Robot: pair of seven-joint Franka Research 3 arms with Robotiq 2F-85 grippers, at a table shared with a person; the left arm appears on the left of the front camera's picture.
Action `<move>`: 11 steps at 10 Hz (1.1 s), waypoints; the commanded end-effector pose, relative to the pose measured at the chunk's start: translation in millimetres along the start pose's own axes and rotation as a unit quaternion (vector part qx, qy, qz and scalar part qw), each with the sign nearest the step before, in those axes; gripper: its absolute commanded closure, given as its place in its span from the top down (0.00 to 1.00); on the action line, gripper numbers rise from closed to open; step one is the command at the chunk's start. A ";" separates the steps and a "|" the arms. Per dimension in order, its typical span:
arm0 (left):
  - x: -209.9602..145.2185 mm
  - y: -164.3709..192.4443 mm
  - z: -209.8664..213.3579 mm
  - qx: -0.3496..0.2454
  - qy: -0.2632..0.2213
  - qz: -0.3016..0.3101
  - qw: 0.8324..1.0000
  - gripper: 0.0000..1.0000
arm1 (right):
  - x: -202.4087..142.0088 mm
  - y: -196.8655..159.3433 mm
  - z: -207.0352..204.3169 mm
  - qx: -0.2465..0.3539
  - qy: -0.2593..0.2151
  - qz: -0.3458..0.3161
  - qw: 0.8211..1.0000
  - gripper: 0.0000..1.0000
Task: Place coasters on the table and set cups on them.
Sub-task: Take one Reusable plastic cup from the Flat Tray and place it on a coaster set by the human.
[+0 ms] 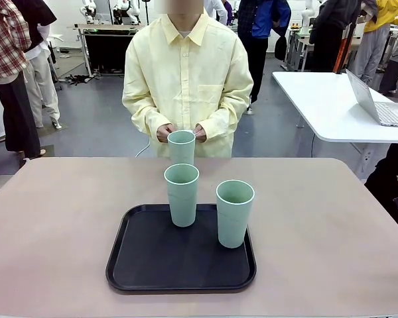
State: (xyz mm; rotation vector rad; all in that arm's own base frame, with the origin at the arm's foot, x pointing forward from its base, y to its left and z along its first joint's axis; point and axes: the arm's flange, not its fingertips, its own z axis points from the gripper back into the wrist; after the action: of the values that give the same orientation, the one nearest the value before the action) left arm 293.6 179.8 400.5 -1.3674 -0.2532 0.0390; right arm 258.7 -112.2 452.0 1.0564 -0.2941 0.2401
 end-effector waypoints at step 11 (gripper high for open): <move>-2.4 -0.6 0.7 -0.003 -0.003 -0.002 1.000 1.00 | 3.1 -0.7 -0.6 0.011 -0.009 0.008 1.000 1.00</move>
State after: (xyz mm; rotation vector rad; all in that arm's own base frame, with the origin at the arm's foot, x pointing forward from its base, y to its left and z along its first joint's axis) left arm 293.4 179.9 400.6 -1.3599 -0.2505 0.0427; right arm 258.7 -112.2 452.0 1.0563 -0.2942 0.2402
